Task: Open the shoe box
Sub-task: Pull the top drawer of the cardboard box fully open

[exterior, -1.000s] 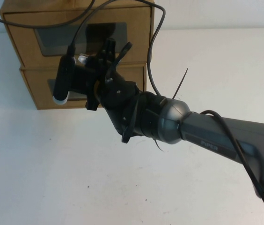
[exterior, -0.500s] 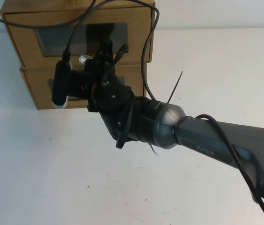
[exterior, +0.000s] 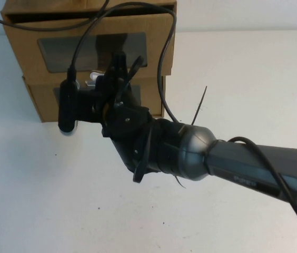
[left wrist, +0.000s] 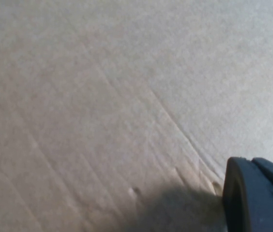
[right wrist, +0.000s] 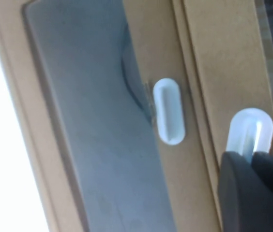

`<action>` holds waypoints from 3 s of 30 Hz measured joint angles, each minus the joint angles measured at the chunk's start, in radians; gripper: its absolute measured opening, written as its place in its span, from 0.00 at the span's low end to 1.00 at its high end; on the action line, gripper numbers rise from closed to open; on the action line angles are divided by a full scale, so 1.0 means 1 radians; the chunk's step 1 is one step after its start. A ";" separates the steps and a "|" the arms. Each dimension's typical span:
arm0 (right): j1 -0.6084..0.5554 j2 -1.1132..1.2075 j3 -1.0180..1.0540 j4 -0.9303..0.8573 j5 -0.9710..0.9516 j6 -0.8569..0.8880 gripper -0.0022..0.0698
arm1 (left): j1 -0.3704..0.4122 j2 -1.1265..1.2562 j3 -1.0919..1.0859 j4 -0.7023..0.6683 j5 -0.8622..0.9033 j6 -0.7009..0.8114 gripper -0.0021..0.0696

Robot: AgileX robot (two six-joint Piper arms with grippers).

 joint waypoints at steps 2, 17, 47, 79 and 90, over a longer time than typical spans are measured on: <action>0.007 -0.028 0.044 0.000 -0.005 0.000 0.04 | 0.000 0.000 0.000 0.000 0.001 0.000 0.02; 0.124 -0.277 0.357 0.088 0.009 0.046 0.03 | -0.006 0.000 0.000 -0.006 0.007 -0.004 0.02; 0.380 -0.507 0.523 0.465 0.195 0.039 0.04 | -0.006 0.000 0.000 -0.006 0.005 -0.050 0.02; 0.067 -0.804 0.356 0.639 0.371 0.029 0.01 | -0.070 -0.350 0.062 0.182 0.034 -0.038 0.02; -0.611 -0.860 0.390 1.306 0.131 -0.419 0.01 | -0.097 -0.785 0.690 0.239 -0.145 0.027 0.02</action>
